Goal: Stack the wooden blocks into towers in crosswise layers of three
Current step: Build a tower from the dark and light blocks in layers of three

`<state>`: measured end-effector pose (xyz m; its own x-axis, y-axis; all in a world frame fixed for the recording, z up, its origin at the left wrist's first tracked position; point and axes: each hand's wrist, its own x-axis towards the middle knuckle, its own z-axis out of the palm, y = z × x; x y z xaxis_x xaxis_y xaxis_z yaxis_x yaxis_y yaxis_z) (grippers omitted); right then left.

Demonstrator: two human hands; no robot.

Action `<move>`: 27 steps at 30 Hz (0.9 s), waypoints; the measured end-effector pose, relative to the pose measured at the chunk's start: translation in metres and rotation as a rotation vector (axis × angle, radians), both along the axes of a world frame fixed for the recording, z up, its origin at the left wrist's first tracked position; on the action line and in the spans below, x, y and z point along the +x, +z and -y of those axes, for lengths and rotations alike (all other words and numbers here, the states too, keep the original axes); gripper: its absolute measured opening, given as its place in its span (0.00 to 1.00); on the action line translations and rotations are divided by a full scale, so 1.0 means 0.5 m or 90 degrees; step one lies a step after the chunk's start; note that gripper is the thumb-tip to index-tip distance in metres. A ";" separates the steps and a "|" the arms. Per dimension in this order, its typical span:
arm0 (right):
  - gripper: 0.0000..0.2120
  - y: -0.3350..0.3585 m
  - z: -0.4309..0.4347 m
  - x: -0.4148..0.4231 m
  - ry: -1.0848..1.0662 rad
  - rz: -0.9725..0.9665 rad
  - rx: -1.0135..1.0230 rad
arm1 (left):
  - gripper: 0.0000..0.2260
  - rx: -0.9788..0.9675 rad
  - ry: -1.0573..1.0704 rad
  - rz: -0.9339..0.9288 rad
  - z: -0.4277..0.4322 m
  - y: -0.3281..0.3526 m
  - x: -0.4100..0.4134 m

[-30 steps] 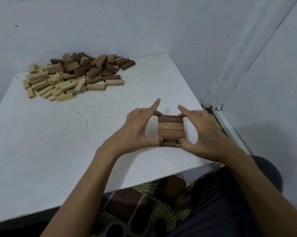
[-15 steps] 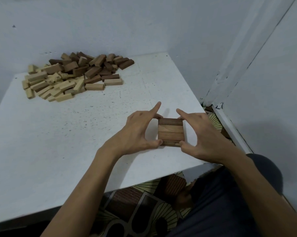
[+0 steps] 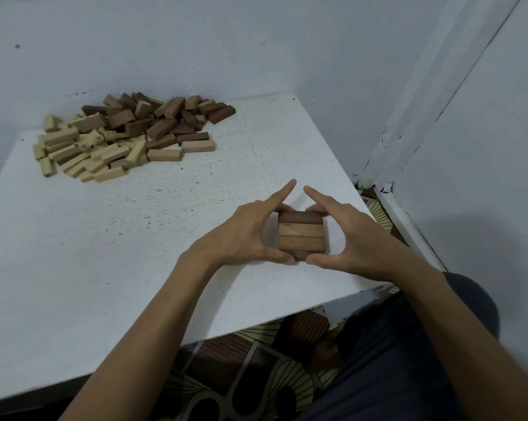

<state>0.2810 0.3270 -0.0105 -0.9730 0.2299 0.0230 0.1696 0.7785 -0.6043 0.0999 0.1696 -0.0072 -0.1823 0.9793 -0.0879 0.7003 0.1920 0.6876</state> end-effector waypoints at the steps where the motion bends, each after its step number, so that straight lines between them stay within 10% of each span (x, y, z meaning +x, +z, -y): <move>1: 0.50 -0.002 -0.001 -0.001 0.003 0.000 -0.008 | 0.53 0.002 0.001 0.004 0.000 0.000 0.000; 12: 0.50 0.004 0.020 0.012 -0.049 -0.019 -0.085 | 0.50 0.019 0.043 0.063 0.011 -0.007 0.011; 19: 0.30 -0.028 0.121 0.012 -0.392 -0.226 -0.454 | 0.23 0.211 0.376 0.408 0.023 -0.024 0.108; 27: 0.39 -0.024 0.171 -0.017 -0.444 -0.235 -0.538 | 0.21 0.226 0.413 0.529 0.001 -0.029 0.156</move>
<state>0.2722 0.2415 -0.0225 -0.5948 0.7920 -0.1378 0.1077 -0.0914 -0.9900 0.1778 0.1689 -0.0216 -0.6831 0.7137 -0.1549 -0.1663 0.0545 0.9846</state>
